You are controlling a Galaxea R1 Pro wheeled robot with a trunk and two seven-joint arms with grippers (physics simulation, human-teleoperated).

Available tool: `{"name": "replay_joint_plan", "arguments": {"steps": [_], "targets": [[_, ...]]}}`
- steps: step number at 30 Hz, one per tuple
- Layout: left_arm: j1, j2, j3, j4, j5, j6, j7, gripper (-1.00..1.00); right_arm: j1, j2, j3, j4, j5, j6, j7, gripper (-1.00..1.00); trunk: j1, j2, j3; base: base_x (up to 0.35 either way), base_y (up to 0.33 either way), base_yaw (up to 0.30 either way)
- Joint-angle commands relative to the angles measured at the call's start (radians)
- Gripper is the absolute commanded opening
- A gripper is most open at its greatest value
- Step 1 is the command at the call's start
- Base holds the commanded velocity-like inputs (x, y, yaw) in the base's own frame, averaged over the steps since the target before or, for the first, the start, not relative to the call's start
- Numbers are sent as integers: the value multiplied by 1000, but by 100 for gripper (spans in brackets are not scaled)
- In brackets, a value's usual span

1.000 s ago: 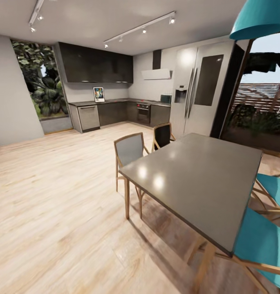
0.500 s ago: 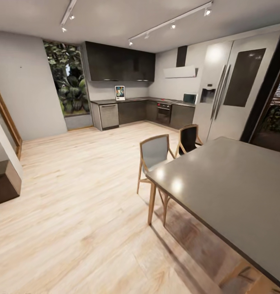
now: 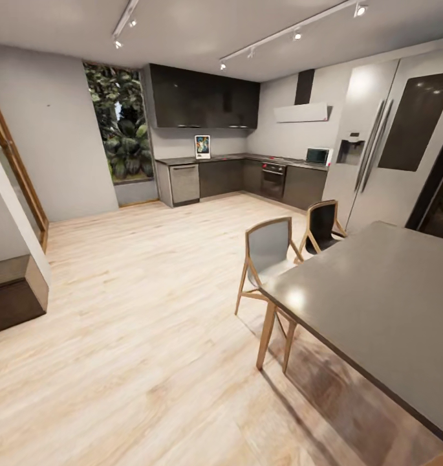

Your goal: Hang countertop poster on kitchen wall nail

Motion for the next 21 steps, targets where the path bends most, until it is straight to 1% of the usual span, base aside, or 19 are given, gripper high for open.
{"name": "replay_joint_plan", "arguments": {"steps": [1, 5, 10, 15, 21], "targets": [[0, 0, 0, 0, 0, -2, 0, 100, 0, 0, 1, 0, 10, -1, -7, 100, 0, 0, -1, 247, 278, 1], [0, 0, -1, 0, -1, -3, -1, 100, 0, 0, 1, -2, 8, -2, -8, 100, 0, 0, -1, 272, 235, 0], [0, 0, -1, 0, -2, -3, -2, 100, 0, 6, 1, -2, 7, -2, -10, 100, 0, 0, -1, 318, 130, 0], [0, 0, -1, 0, -2, -3, -2, 100, 0, 12, 3, -1, 7, -3, -10, 100, 0, 0, -1, 335, 34, 0], [0, 0, -1, 0, -2, -3, -2, 100, 0, 12, 3, 0, 7, -3, -10, 100, 0, 0, -1, 339, 3, 0]]}}
